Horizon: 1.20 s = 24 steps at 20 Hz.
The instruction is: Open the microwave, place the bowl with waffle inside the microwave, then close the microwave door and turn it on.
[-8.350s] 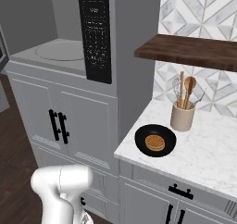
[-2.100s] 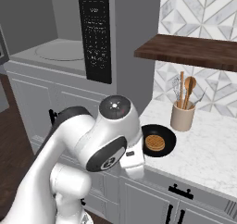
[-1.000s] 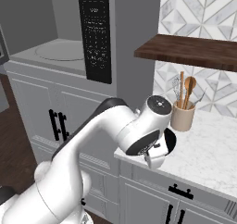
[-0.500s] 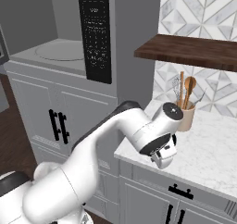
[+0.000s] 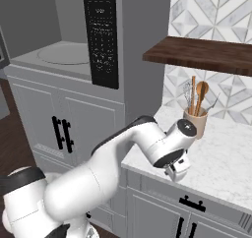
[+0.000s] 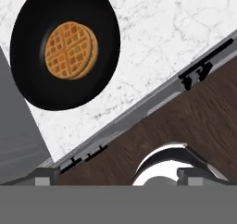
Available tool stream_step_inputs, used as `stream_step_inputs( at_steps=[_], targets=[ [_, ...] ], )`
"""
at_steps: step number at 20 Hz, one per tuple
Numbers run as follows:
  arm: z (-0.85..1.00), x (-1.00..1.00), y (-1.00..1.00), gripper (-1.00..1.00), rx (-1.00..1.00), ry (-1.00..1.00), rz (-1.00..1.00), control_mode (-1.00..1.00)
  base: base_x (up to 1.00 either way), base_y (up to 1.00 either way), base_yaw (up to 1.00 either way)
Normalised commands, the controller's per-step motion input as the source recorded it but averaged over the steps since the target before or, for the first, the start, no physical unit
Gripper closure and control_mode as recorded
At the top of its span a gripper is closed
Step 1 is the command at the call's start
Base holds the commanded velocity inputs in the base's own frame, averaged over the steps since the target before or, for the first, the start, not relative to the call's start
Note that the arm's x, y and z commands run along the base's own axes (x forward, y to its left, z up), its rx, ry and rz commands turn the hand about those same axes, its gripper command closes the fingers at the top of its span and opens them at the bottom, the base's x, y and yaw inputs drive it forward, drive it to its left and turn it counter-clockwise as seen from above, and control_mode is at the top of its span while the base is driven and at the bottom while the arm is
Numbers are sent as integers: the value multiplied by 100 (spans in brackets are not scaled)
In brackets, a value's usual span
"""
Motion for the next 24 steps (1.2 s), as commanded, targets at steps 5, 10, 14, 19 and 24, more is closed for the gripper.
stream_step_inputs(
  at_steps=[5,10,14,19,24],
  targets=[
    [-24,26,-31,-100,7,0,0,-100,0,0,0],
    [-10,33,-28,-100,10,-2,0,-100,0,0,0],
    [-12,40,-21,-100,7,0,0,-100,0,0,0],
    [-21,33,-19,-100,3,0,0,-100,0,0,0],
    [-24,23,-15,-100,1,0,0,-100,0,0,0]
  ],
)
